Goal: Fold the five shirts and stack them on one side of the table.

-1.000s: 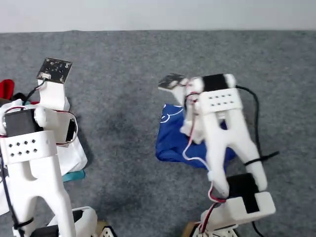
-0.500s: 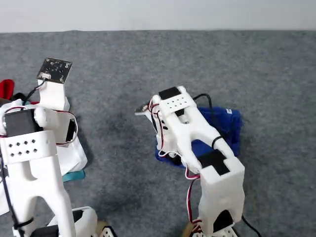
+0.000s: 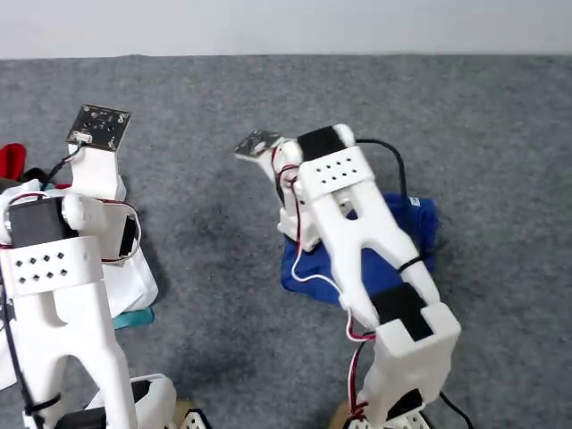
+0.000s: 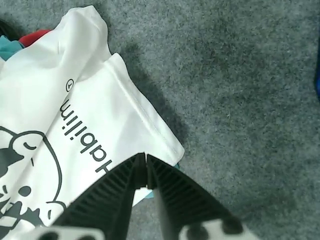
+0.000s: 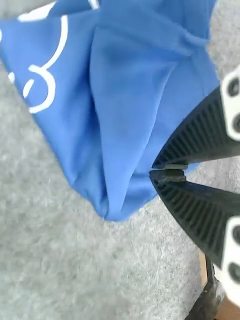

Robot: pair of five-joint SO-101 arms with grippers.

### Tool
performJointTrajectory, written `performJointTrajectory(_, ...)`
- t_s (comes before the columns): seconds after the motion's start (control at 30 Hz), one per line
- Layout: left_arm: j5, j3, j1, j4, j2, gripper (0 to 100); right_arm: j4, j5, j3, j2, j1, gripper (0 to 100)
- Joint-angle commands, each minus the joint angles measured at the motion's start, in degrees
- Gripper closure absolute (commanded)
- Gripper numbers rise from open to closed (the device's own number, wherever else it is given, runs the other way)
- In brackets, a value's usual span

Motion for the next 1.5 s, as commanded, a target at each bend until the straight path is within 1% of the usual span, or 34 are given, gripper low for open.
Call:
performJointTrajectory(0.0, -0.18, -0.22, -0.18, 1.32, -1.76, 100, 0.92, -0.79, -2.81, -3.91, 4.26, 98.3)
performJointTrajectory(0.07, 0.09, -0.48, -0.18, 1.32, -1.76, 100, -0.92, -2.29, -2.90, -3.91, 5.85, 97.1)
performJointTrajectory(0.1, 0.97, -0.57, -0.18, 1.32, -1.76, 100, -1.89, -3.16, -2.90, -3.91, 6.55, 94.8)
performJointTrajectory(0.2, 4.04, -0.57, 0.18, 1.32, -1.76, 100, -4.88, -6.07, -2.90, -3.91, 7.96, 82.3)
performJointTrajectory(0.27, 4.84, -0.57, 0.18, 1.32, -1.76, 100, -7.52, -8.26, -2.90, -3.82, 8.92, 75.0)
performJointTrajectory(0.33, 4.84, -0.57, 0.00, 1.32, -1.76, 100, -10.77, -9.85, -2.81, -3.74, 9.54, 73.1)
performJointTrajectory(0.57, 4.92, -0.57, -0.09, 1.32, -1.41, 100, -19.91, -9.93, -2.81, 1.71, 10.95, 76.0)
performJointTrajectory(0.73, 4.92, -0.22, -0.09, 1.32, -1.23, 100, -24.13, -9.85, -2.90, 5.67, 12.79, 76.0)
performJointTrajectory(0.87, 4.92, -0.22, -0.09, 1.23, -1.23, 100, -26.68, -9.85, -2.90, 8.13, 12.79, 76.0)
performJointTrajectory(1.0, 4.92, -0.22, -0.09, 1.23, -1.23, 100, -26.68, -9.85, -2.90, 9.63, 12.09, 77.1)
performJointTrajectory(1.07, 4.92, -0.22, -0.09, 1.23, -1.23, 100, -25.98, -9.85, -2.90, 9.80, 11.74, 82.0)
performJointTrajectory(1.17, 4.92, -0.13, -0.09, 1.32, -1.23, 100, -25.71, -9.76, -2.90, 9.71, 11.03, 92.2)
performJointTrajectory(1.27, 4.92, -0.13, -0.09, 1.32, -1.23, 100, -24.57, -6.59, -2.99, 9.63, 10.77, 99.1)
performJointTrajectory(1.47, 4.92, -0.13, -0.09, 1.32, -1.23, 100, -17.80, -3.16, -5.71, 9.63, 11.91, 98.8)
